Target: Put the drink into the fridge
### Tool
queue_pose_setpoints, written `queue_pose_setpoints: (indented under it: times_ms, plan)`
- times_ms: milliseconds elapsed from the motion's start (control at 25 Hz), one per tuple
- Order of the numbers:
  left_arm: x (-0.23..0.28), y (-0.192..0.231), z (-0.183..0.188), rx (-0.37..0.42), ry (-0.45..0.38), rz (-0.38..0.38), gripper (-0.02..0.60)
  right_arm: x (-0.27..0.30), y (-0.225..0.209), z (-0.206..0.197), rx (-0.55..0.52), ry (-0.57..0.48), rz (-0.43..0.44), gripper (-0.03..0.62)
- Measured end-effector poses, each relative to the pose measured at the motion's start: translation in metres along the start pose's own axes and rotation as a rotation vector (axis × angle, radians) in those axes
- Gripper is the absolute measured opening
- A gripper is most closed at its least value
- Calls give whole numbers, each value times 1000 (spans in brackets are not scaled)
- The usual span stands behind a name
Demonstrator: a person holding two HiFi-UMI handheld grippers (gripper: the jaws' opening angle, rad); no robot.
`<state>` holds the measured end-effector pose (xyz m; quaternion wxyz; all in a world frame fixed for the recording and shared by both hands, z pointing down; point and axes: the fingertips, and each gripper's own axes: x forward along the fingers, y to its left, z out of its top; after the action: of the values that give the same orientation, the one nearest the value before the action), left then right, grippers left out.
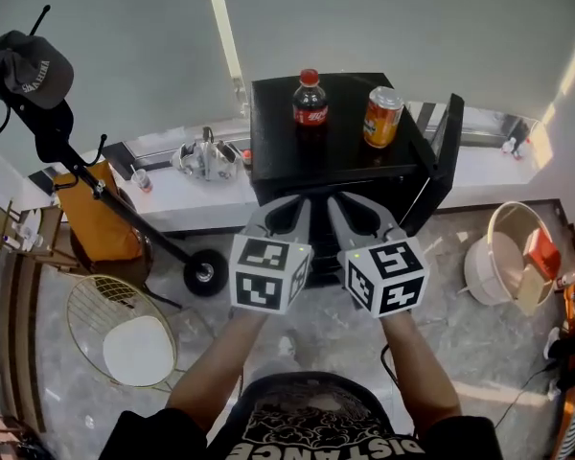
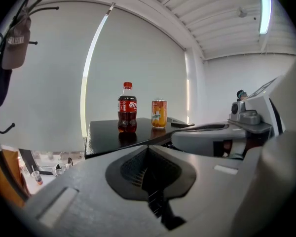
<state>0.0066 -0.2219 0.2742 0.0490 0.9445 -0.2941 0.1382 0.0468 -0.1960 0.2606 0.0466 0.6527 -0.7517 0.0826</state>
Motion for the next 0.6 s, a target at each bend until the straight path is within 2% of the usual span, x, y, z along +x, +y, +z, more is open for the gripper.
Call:
queue_pose_setpoints:
  times_ms: [200,360,600]
  plan:
    - [17,30,20,27,-19,-52,5,29,-10,22,9,-19,-80,35]
    - [28,48,36,53,-39,-87,5,49,-19,38,6,-36,-134,100]
    - [46,73,52,76,-57,-120,5,78,-26,55,-3,-37,-172,155]
